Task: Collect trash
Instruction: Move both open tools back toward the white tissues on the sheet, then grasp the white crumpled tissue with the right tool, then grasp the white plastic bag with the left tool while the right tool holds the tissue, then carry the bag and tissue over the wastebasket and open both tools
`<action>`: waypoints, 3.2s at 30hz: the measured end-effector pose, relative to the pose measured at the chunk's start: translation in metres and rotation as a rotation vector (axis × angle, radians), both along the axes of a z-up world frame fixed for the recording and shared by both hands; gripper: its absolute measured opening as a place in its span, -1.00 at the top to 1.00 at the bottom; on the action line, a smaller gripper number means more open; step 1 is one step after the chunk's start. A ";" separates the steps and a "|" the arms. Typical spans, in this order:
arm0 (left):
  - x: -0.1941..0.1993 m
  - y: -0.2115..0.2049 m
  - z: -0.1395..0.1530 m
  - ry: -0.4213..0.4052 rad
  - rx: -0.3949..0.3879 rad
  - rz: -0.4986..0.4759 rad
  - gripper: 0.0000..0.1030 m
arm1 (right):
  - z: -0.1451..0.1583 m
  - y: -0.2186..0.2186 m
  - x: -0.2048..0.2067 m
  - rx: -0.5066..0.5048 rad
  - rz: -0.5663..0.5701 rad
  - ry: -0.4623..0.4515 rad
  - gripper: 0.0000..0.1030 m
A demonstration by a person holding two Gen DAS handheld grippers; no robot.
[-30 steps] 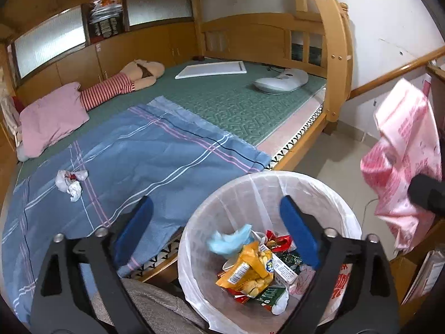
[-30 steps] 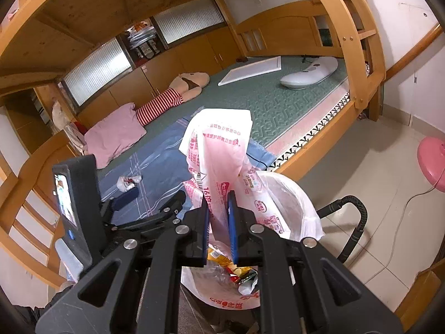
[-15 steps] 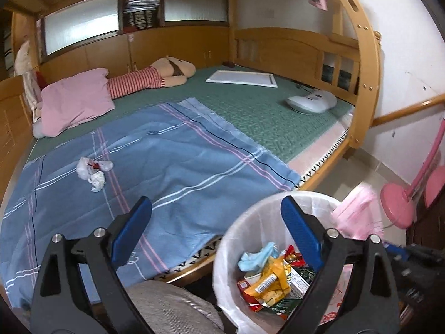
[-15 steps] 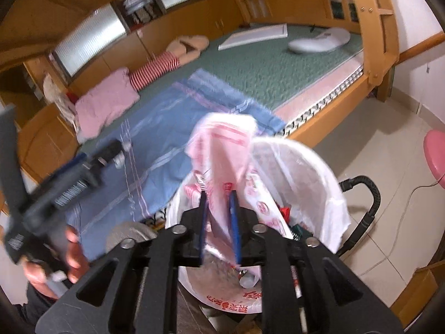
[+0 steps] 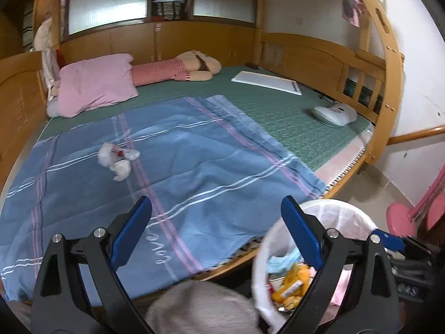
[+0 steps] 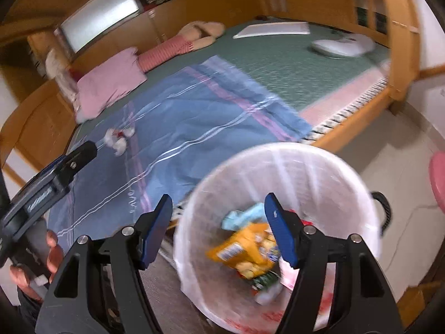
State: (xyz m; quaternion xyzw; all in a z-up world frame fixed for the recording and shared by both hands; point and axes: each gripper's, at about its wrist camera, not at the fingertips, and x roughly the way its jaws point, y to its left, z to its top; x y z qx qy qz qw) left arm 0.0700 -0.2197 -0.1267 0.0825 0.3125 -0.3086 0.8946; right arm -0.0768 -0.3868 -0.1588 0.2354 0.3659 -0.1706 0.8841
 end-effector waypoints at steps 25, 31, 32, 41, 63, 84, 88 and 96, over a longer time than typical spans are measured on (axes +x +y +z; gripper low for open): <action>0.154 0.254 -0.047 0.081 0.070 0.540 -0.82 | -0.109 0.143 0.435 0.020 0.479 0.224 -0.31; 0.171 0.269 -0.060 0.119 0.075 0.580 -0.82 | -0.133 0.152 0.469 0.000 0.464 0.337 0.55; 0.173 0.271 -0.061 0.122 0.074 0.583 -0.82 | -0.133 0.153 0.468 -0.015 0.460 0.337 0.62; 0.197 0.232 -0.058 0.056 0.114 0.460 -0.82 | -0.094 0.134 0.406 0.089 0.444 0.202 0.66; 0.381 0.020 -0.168 0.136 0.302 0.249 0.37 | -0.076 0.052 0.293 0.245 0.298 0.016 0.66; 0.135 0.089 0.021 -0.073 0.080 0.343 0.59 | 0.044 0.082 0.133 -0.008 0.215 -0.205 0.66; 0.079 0.089 0.045 -0.104 0.031 0.302 0.58 | 0.063 0.086 0.085 -0.044 0.189 -0.244 0.65; -0.019 0.040 0.058 -0.130 0.002 0.117 0.57 | 0.086 0.063 -0.020 -0.117 0.048 -0.292 0.65</action>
